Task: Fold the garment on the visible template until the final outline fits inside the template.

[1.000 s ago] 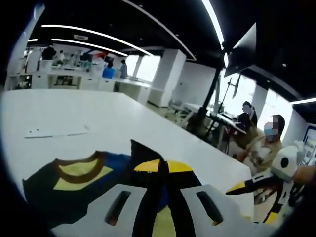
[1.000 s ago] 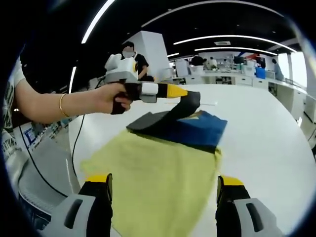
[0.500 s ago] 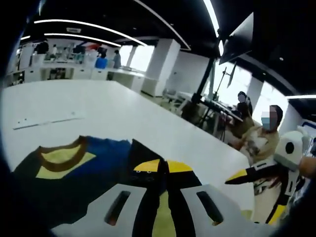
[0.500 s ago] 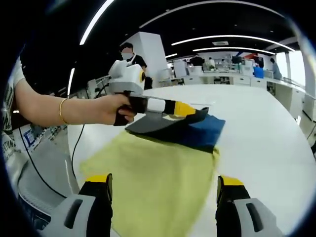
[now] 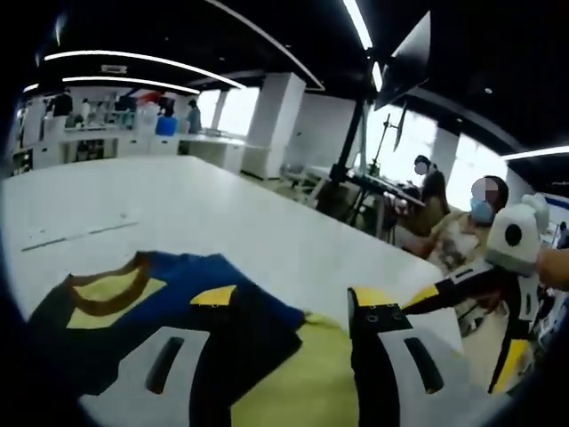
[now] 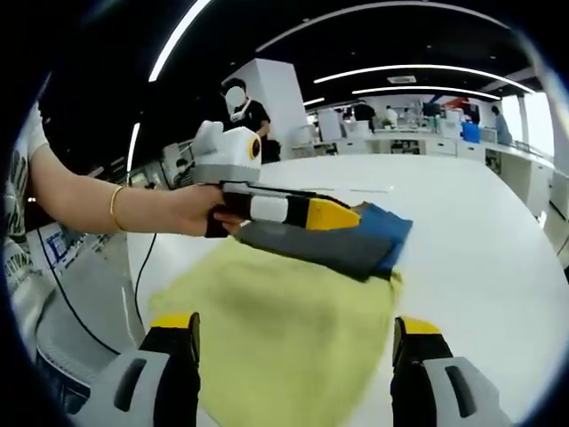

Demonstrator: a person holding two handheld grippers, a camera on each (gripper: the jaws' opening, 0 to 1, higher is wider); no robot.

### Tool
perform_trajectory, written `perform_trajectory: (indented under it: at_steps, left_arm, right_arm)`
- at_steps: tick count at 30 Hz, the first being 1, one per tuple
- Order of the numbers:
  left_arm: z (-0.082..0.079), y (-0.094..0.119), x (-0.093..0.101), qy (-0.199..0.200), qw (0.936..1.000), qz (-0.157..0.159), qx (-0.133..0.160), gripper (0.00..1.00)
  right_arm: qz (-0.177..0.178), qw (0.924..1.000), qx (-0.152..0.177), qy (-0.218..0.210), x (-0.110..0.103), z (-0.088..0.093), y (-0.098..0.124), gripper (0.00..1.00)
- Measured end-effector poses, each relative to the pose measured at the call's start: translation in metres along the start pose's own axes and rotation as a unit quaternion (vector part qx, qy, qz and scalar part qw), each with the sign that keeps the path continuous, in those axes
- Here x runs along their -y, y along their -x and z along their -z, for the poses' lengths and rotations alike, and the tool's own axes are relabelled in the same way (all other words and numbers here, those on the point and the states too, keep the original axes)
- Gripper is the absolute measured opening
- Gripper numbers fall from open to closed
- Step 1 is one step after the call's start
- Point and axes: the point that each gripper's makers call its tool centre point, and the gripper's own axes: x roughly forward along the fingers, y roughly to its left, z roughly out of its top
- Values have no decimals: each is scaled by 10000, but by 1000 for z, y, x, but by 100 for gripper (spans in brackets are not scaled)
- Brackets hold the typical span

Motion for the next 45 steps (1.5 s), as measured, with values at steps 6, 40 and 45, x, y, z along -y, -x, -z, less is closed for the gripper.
perform_trajectory:
  at_steps: [6,40,45]
  left_arm:
    - [2,22,-7,-85,9999,-116,74,77]
    - [49,167,7,-307,9984,-340,-325,99]
    - [66,183,12,-283,9978,-345,-488,97]
  right_arm:
    - [-253,9996,-75,121,-8,-3,0,94]
    - [-864,9838,-1063,1156,-30,26,14,94]
    - [-876,9807,-1228,1248,-31,36,16,92]
